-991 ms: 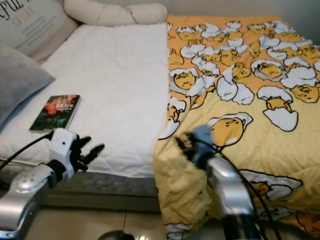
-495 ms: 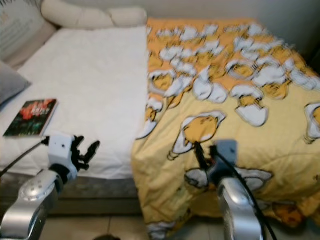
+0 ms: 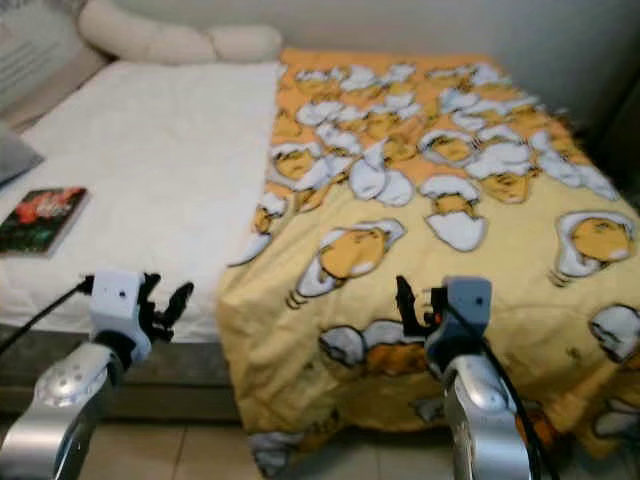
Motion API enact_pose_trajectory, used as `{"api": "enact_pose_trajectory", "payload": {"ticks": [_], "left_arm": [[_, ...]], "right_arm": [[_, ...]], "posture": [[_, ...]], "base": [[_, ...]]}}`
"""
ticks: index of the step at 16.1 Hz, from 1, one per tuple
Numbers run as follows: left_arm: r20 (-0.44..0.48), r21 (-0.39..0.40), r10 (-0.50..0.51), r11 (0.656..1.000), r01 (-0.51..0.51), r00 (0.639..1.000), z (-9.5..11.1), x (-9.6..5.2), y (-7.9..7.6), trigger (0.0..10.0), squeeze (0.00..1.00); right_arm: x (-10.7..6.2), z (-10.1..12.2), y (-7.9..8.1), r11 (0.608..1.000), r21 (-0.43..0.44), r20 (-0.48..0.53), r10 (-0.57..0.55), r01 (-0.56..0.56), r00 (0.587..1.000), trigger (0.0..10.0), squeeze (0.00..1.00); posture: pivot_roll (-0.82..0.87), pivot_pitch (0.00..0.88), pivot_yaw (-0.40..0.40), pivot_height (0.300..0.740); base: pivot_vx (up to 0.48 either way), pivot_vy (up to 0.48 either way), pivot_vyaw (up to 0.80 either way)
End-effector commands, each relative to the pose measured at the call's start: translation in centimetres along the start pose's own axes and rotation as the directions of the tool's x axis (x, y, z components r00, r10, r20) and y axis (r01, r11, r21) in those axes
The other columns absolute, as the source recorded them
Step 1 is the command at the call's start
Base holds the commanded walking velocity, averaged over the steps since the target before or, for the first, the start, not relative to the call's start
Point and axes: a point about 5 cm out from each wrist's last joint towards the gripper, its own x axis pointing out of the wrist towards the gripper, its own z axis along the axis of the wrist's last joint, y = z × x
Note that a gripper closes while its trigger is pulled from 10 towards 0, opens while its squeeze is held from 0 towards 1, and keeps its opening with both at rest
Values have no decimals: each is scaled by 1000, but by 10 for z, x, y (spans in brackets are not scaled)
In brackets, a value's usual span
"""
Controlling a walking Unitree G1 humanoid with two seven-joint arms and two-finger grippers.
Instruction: Clean up the room
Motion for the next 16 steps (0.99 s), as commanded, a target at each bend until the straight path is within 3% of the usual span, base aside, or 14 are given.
{"api": "enact_pose_trajectory", "payload": {"ticks": [1, 13, 14, 16], "left_arm": [[-6, 6, 15, 1000, -15, 1000, 0, -1, 4, 10000, 0], [-11, 1, 25, 1000, -25, 1000, -1, -2, 5, 10000, 0], [-12, 2, 24, 1000, -24, 1000, -1, -1, 4, 10000, 0], [-12, 2, 22, 1000, -22, 1000, -1, -1, 4, 10000, 0]], "right_arm": [[2, 1, 6, 1000, 16, 6, 17, -17, 1000, 10000, 1000], [3, -4, 4, 999, 32, -14, -5, 6, 1000, 10000, 1000], [4, -4, 4, 999, 33, -15, -1, 1, 1000, 10000, 27], [4, -4, 4, 999, 40, -19, 3, -2, 1000, 10000, 0]], "posture": [[-9, 0, 28, 740], [-14, 0, 16, 740], [-16, 0, 16, 740], [-17, 0, 15, 740]], "base": [[0, -409, 0], [0, -400, 0], [0, -390, 0], [0, -384, 0]]}}
